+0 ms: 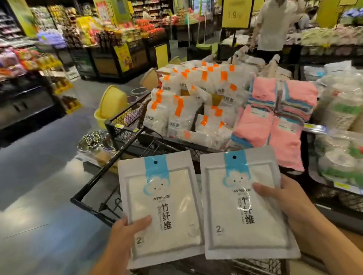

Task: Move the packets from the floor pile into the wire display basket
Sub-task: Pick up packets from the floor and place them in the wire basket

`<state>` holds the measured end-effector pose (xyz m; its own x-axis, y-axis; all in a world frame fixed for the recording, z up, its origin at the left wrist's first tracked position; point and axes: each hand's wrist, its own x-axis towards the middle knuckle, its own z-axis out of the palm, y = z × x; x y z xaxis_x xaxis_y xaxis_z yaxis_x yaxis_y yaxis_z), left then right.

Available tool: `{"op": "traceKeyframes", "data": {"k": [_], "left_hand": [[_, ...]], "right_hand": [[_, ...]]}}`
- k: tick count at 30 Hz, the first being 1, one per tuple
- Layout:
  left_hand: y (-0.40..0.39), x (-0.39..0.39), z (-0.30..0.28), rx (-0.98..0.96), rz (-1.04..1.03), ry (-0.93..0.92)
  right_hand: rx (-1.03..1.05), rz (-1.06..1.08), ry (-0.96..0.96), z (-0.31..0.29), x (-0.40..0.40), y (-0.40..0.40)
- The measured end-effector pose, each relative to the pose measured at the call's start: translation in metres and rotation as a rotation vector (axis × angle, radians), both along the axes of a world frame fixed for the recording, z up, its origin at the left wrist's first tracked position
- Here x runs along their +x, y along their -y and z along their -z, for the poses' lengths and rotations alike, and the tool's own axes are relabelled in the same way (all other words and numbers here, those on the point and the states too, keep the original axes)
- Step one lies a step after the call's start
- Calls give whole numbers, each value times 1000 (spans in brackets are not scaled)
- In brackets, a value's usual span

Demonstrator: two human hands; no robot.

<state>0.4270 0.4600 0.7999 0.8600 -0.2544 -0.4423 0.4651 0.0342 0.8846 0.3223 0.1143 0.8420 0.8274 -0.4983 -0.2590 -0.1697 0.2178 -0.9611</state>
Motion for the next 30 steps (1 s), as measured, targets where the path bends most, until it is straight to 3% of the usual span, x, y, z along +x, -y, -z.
{"op": "traceKeyframes", "data": {"k": [8, 14, 22, 30], "left_hand": [[4, 59, 31, 73, -36, 27], [23, 105, 68, 161, -82, -100], [59, 184, 106, 257, 26, -156], [109, 275, 180, 396, 157, -165]], "right_hand": [[26, 7, -39, 41, 72, 13], [125, 111, -118, 103, 113, 42], [171, 223, -279, 164, 165, 76], [135, 331, -456, 226, 209, 84]]}}
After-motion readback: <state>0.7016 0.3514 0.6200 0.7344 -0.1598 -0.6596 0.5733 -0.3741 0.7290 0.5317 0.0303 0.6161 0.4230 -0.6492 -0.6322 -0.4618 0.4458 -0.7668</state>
